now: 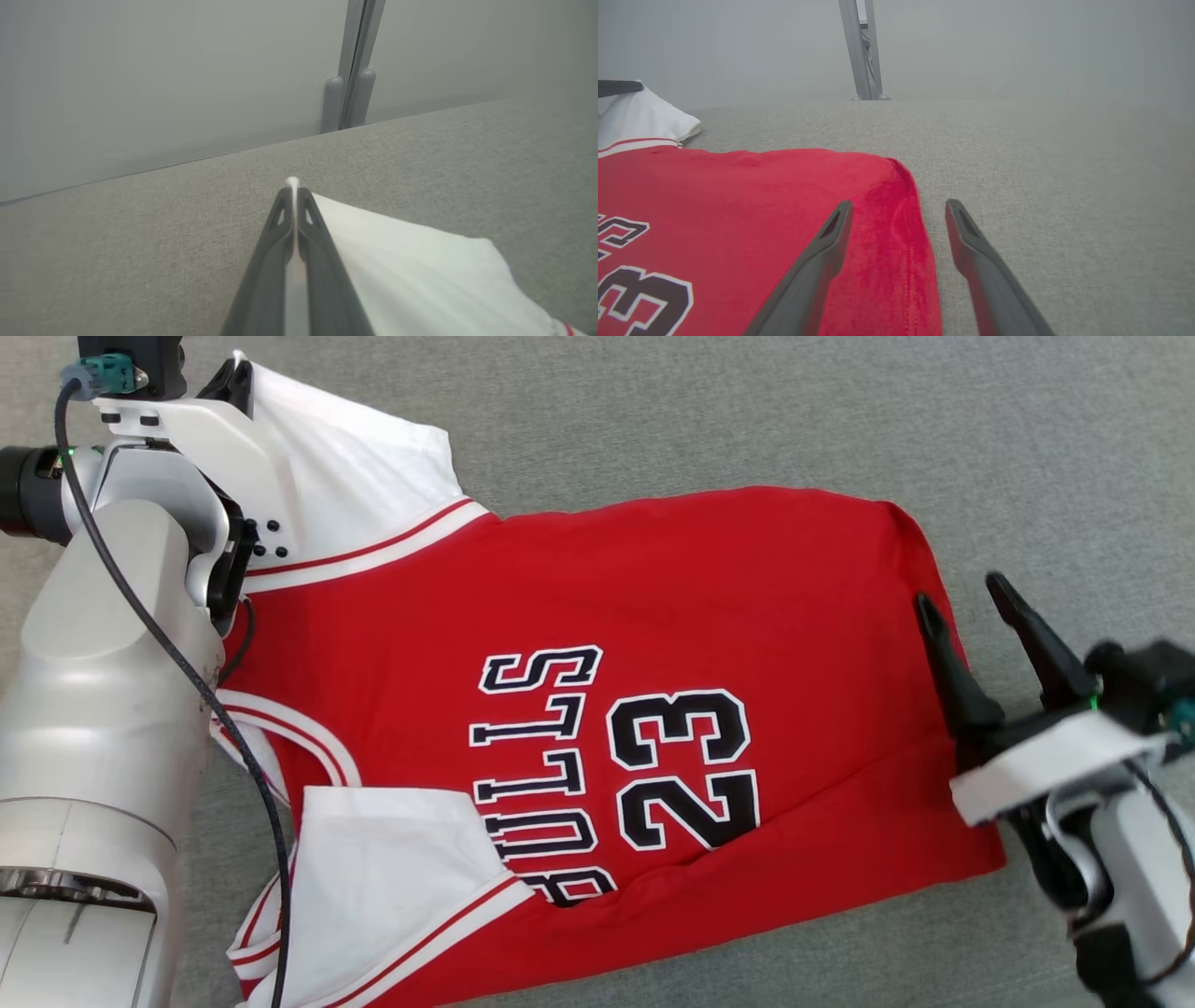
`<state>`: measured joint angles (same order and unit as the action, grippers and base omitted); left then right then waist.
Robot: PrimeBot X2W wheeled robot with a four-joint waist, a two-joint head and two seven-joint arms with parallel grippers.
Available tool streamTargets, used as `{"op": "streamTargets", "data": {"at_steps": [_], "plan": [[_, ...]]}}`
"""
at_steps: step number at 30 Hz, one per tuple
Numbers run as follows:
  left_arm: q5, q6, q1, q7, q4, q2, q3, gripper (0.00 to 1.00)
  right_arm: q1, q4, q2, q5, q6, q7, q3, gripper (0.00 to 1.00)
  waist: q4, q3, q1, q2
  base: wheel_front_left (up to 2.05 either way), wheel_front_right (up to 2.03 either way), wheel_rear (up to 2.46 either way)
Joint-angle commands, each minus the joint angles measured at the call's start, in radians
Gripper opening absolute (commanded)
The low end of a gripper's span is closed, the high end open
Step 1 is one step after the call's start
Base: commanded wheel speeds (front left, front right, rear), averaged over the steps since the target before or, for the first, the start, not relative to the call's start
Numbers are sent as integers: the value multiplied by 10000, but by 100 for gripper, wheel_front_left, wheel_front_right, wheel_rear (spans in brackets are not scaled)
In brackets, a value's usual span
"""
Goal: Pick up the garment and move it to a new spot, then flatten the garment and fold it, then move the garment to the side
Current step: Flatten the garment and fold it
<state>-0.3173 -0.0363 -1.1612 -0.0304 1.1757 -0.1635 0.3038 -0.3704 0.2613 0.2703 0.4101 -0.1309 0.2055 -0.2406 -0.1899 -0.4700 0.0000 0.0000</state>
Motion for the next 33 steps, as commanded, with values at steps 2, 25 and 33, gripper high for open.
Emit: {"op": "streamTargets", "data": {"at_steps": [2, 25, 33], "plan": [[-113, -188, -39, -173, -128, -96, 11, 0, -715, 333, 295, 409, 3, -506, -318, 100, 155, 75, 0, 0, 0, 0, 0], [-538, -611, 733, 35, -1728, -67, 353, 0, -4072, 3264, 1875, 4578, 3, -2883, -2905, 0, 1074, 293, 0, 0, 0, 0, 0], [-639, -565, 1042, 285, -2344, -190, 418, 0, -3954, 3145, 1970, 5606, 3, -3043, -3474, 100, 1078, 257, 0, 0, 0, 0, 0]]}}
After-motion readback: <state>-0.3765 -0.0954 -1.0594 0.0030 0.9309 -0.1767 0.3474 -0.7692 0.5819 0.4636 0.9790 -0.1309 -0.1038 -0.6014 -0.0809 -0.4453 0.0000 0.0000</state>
